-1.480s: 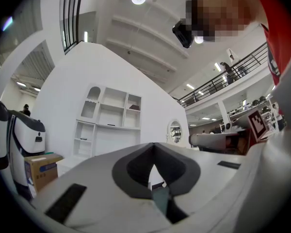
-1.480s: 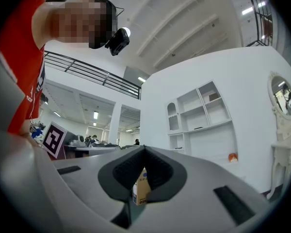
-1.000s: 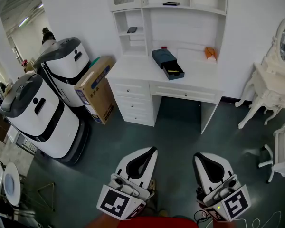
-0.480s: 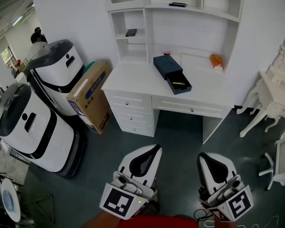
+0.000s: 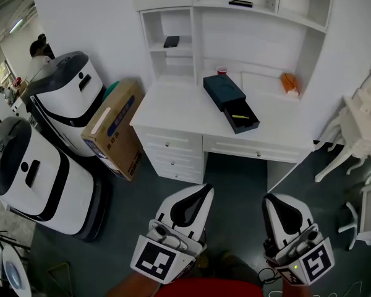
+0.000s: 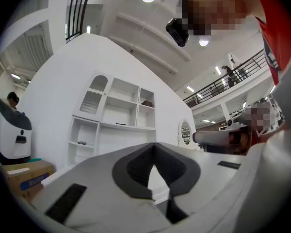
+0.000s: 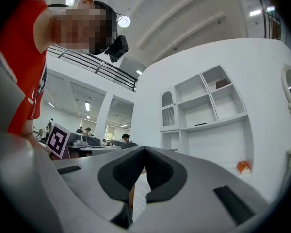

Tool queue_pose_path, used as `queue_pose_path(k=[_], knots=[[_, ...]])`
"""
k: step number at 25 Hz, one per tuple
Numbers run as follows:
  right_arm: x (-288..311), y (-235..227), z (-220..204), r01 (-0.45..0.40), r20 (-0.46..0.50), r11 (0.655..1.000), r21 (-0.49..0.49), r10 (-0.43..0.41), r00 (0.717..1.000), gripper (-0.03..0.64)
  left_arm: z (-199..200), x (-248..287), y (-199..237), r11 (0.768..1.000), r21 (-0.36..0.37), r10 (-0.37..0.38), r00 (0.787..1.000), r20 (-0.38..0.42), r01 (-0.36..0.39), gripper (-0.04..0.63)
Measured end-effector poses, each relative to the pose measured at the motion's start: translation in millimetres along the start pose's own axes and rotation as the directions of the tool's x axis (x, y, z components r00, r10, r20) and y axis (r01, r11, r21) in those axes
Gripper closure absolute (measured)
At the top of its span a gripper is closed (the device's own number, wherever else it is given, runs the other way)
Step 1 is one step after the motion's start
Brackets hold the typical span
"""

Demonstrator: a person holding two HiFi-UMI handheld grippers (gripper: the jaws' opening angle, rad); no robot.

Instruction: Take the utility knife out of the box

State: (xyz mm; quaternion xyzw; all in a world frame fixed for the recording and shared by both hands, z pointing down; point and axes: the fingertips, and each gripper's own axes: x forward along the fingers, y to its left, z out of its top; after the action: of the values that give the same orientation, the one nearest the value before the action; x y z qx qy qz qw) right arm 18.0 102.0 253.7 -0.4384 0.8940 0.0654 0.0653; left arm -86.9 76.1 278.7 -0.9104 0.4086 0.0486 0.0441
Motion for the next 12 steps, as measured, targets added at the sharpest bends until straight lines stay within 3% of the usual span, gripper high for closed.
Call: queue_pose_path(k=[12], knots=[[68.4, -55.2, -20.3, -0.028, 0.008, 1.0, 0.012, 0.027, 1.0, 0.622, -18.6, 64.7, 58.4, 0.999, -0.021, 0.03, 0.999, -0.023, -0.03, 0.558]])
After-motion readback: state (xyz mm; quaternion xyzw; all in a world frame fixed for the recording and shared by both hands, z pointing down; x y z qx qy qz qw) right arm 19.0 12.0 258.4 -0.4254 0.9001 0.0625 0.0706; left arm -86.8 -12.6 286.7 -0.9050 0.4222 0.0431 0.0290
